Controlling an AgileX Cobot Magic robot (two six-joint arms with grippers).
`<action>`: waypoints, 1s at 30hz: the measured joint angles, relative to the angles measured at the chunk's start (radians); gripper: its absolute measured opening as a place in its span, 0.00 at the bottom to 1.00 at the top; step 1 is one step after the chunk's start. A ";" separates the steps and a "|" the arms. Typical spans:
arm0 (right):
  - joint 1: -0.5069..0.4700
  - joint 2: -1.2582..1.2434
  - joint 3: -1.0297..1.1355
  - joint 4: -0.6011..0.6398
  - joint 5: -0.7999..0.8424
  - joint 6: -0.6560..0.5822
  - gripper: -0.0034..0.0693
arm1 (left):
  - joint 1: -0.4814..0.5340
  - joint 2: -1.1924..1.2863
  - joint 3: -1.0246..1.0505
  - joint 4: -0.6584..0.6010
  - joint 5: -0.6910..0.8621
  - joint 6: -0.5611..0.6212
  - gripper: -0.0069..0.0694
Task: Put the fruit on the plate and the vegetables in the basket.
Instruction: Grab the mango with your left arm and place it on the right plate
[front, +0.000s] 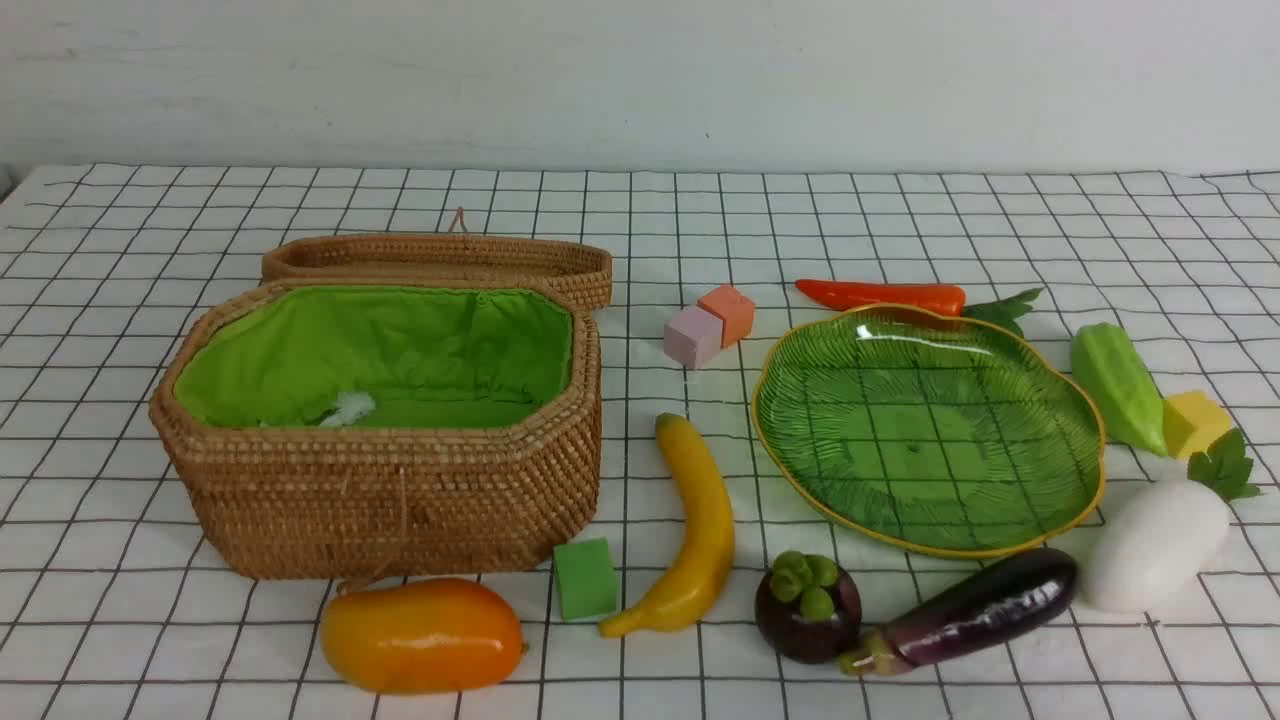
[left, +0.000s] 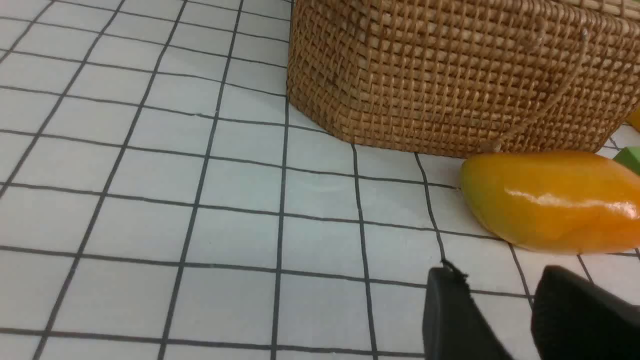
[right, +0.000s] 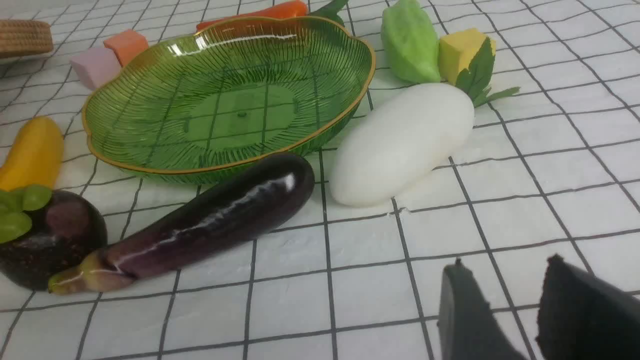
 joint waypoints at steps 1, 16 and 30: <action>0.000 0.000 0.000 0.000 0.000 0.000 0.38 | 0.000 0.000 0.000 0.000 0.000 0.000 0.40; 0.000 0.000 0.000 0.000 0.000 0.000 0.38 | 0.000 0.000 0.000 0.000 0.000 0.000 0.40; 0.000 0.000 0.000 0.000 0.000 0.000 0.38 | 0.000 0.000 0.000 -0.160 -0.218 -0.144 0.40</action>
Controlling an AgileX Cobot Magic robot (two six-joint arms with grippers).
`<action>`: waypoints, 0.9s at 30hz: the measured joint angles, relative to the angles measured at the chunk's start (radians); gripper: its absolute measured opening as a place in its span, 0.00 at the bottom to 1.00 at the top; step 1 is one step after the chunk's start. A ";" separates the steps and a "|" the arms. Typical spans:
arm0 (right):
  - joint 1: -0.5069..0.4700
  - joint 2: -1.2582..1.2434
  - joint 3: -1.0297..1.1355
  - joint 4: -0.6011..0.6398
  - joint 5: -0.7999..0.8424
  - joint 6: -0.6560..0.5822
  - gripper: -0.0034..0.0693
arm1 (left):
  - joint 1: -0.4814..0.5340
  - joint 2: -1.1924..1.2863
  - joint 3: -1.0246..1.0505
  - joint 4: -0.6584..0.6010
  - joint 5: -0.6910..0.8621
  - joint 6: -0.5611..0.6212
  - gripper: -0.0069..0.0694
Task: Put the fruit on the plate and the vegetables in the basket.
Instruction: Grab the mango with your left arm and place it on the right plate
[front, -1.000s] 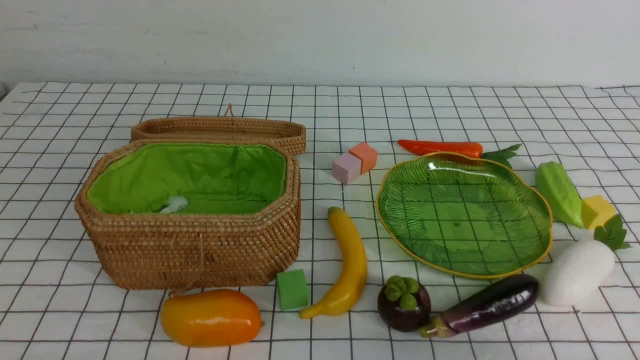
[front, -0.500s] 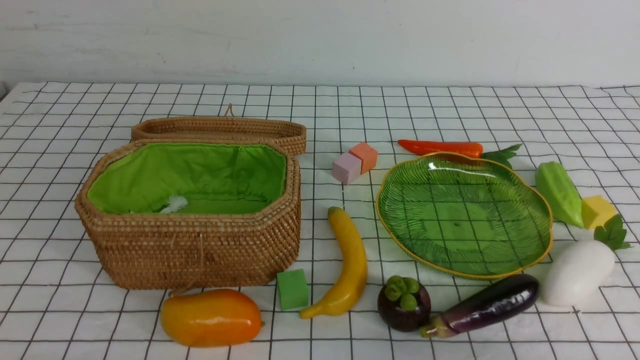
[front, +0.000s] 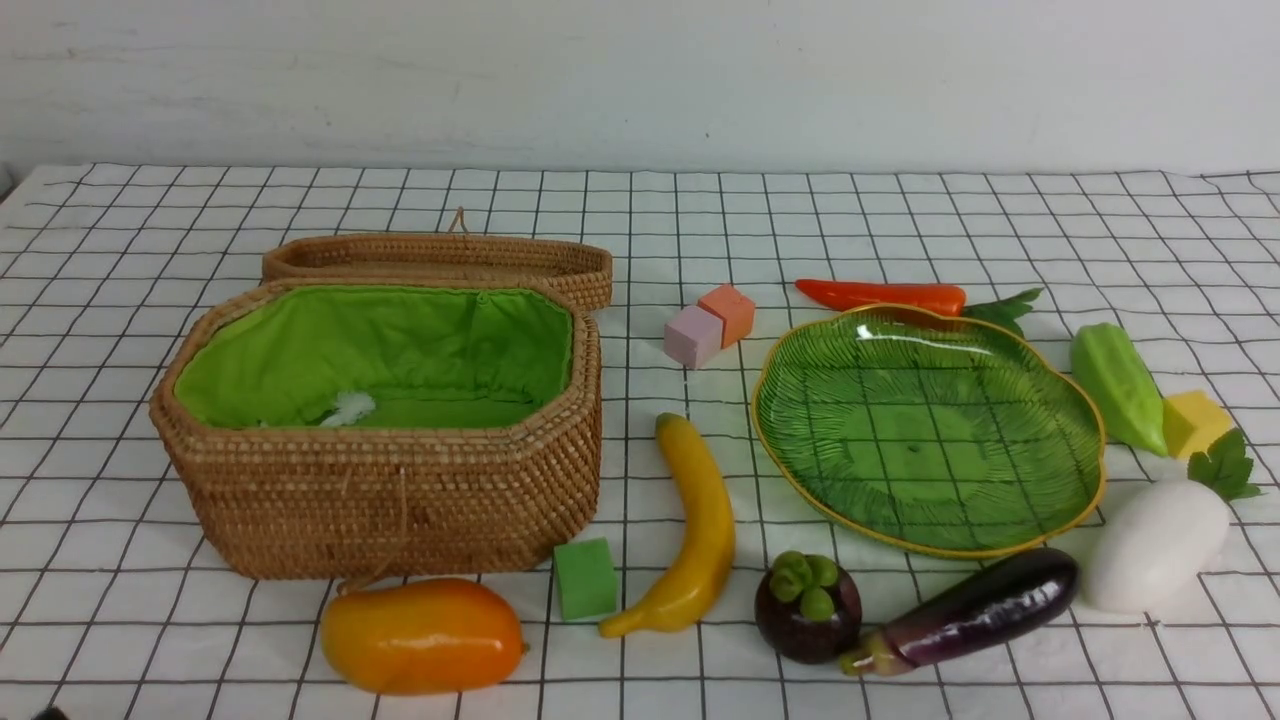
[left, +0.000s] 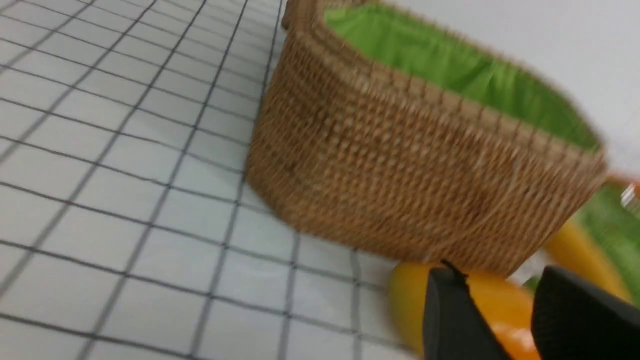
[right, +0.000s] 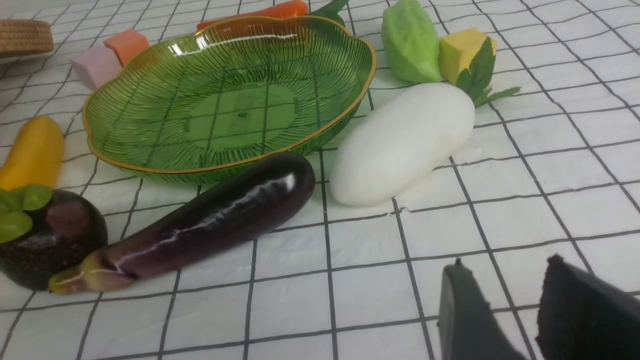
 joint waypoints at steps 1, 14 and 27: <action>0.000 0.000 0.000 0.000 0.000 0.000 0.38 | 0.000 0.000 0.000 -0.048 -0.041 -0.038 0.40; 0.000 0.000 0.000 0.000 0.000 0.000 0.38 | 0.000 0.036 -0.106 -0.259 -0.149 -0.196 0.14; 0.000 0.000 0.001 -0.122 -0.020 0.021 0.38 | 0.000 0.690 -0.694 -0.156 0.639 0.197 0.07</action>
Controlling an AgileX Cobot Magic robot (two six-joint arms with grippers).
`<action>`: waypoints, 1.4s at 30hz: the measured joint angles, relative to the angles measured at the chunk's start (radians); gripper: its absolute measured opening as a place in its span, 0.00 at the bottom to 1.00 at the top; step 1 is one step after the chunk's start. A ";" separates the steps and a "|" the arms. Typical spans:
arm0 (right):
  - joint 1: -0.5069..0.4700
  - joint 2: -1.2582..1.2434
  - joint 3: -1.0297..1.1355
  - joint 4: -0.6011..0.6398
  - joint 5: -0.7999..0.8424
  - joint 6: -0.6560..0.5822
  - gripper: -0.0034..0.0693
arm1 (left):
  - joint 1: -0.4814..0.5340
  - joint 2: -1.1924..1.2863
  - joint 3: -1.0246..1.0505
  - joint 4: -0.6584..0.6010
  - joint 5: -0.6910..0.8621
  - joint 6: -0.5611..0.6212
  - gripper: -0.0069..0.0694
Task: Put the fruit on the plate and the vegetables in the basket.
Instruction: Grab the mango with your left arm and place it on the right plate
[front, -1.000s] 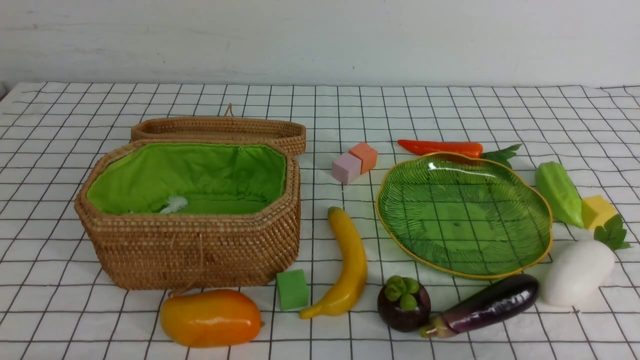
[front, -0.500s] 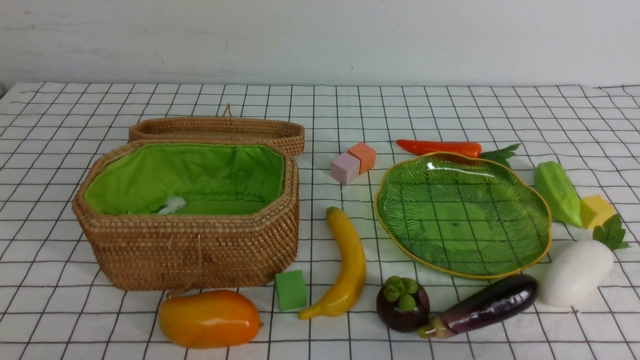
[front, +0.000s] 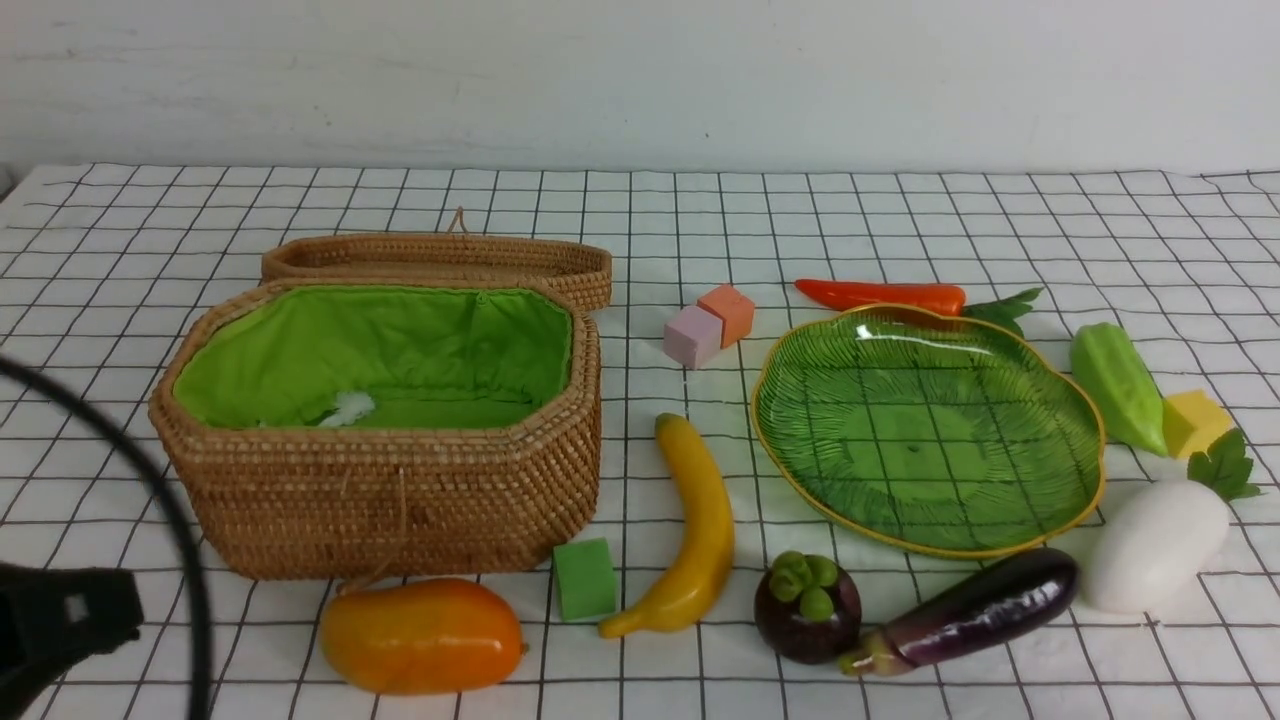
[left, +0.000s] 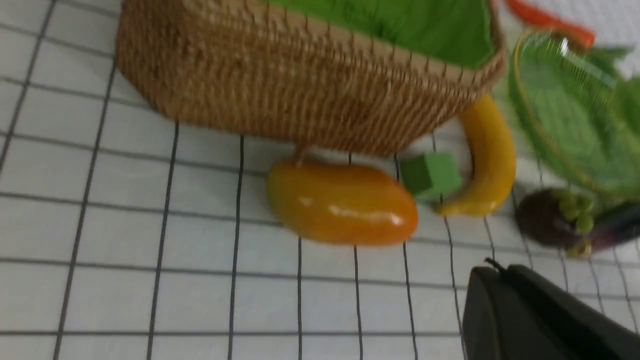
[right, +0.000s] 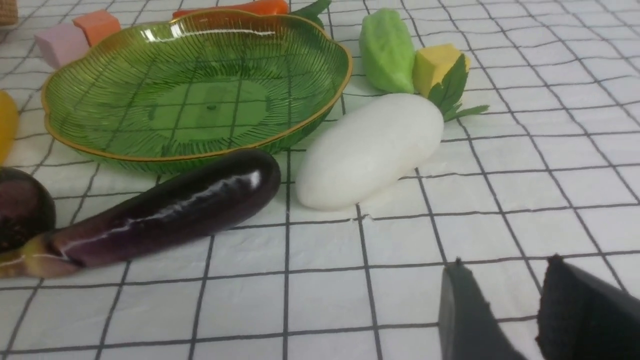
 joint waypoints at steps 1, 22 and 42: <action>0.000 0.000 0.002 0.000 -0.003 0.005 0.38 | 0.000 0.000 0.000 -0.001 0.005 0.002 0.07; 0.232 0.187 -0.446 0.181 0.101 0.396 0.21 | -0.137 0.191 -0.100 -0.161 0.175 0.515 0.07; 0.899 0.505 -1.184 0.336 0.909 -0.070 0.16 | -0.390 0.543 -0.246 0.137 0.185 0.714 0.07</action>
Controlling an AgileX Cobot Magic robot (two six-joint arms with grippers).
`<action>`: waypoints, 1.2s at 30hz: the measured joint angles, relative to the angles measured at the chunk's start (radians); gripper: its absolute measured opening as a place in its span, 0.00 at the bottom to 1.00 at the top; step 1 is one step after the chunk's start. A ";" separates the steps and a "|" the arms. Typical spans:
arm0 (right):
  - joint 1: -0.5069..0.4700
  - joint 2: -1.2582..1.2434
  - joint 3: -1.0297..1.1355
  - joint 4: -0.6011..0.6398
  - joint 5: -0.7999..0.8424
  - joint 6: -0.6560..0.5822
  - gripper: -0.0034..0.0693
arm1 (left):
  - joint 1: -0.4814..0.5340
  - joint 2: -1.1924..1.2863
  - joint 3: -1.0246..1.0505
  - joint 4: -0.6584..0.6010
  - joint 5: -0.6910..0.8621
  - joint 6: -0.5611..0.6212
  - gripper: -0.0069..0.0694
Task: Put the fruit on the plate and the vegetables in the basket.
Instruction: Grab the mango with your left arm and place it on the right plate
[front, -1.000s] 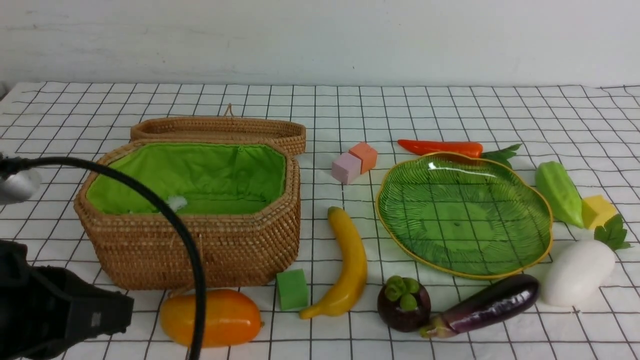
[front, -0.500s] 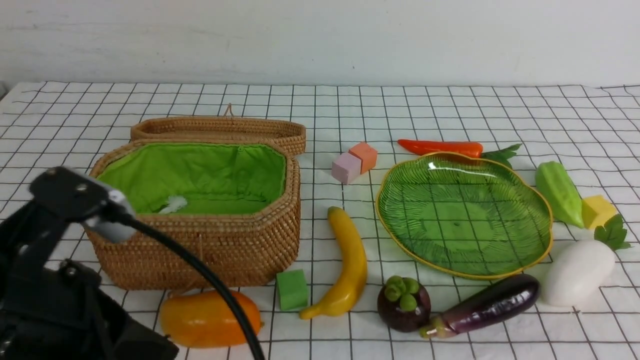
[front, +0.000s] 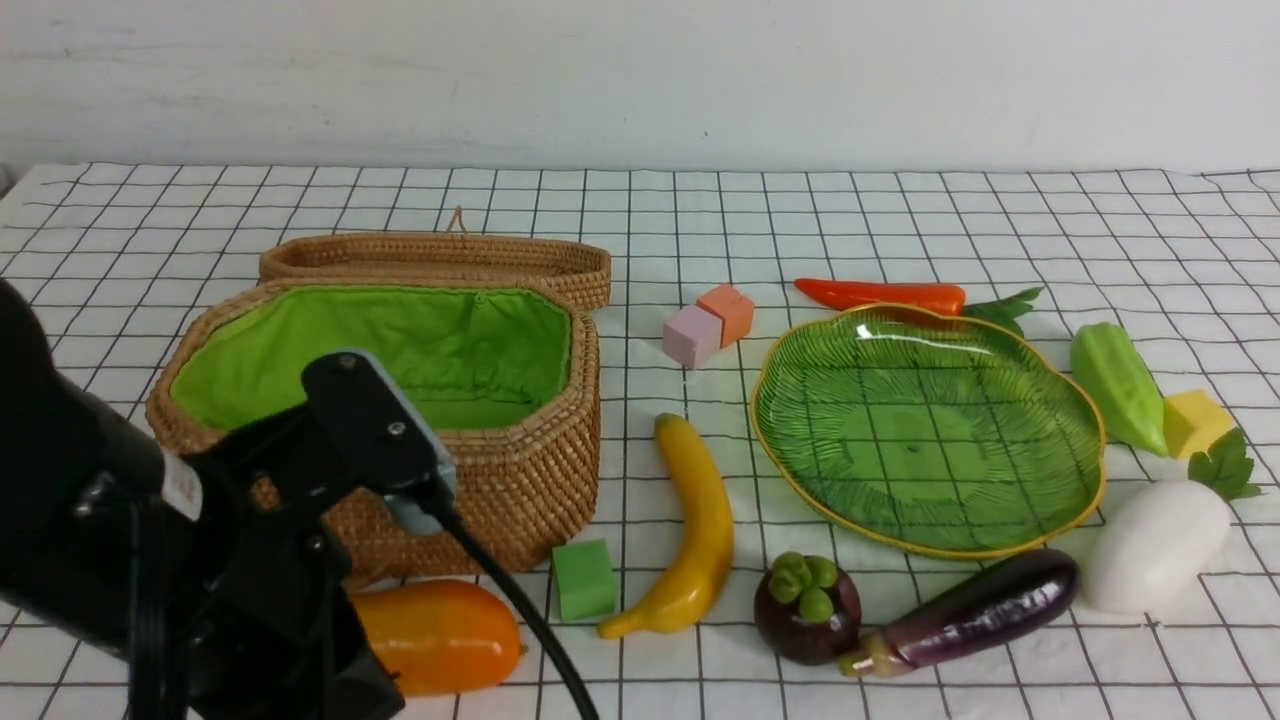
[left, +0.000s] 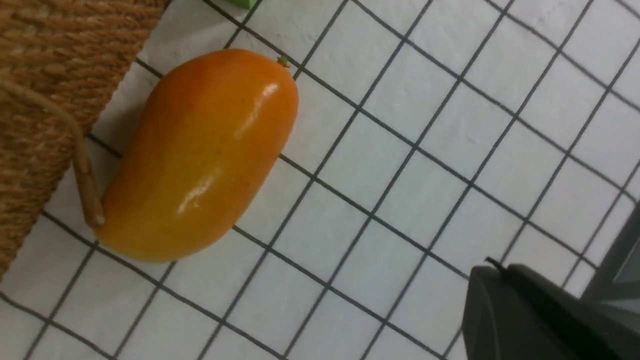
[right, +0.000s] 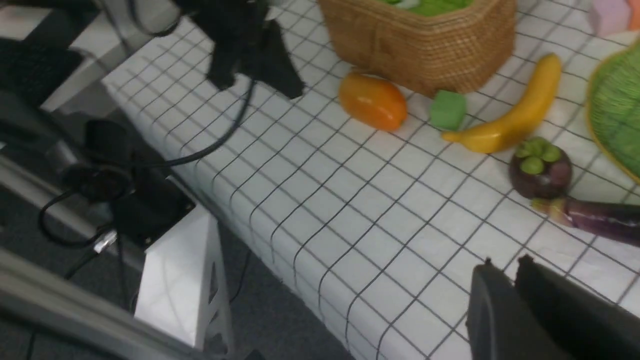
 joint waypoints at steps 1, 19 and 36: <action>0.007 0.000 0.000 0.006 0.000 -0.015 0.16 | 0.000 0.019 0.000 0.017 -0.021 0.017 0.07; 0.014 0.000 0.000 0.023 0.000 -0.129 0.18 | 0.000 0.328 -0.002 0.224 -0.343 0.156 0.86; 0.014 0.000 0.000 0.054 0.000 -0.130 0.20 | 0.000 0.424 -0.027 0.197 -0.331 0.229 0.79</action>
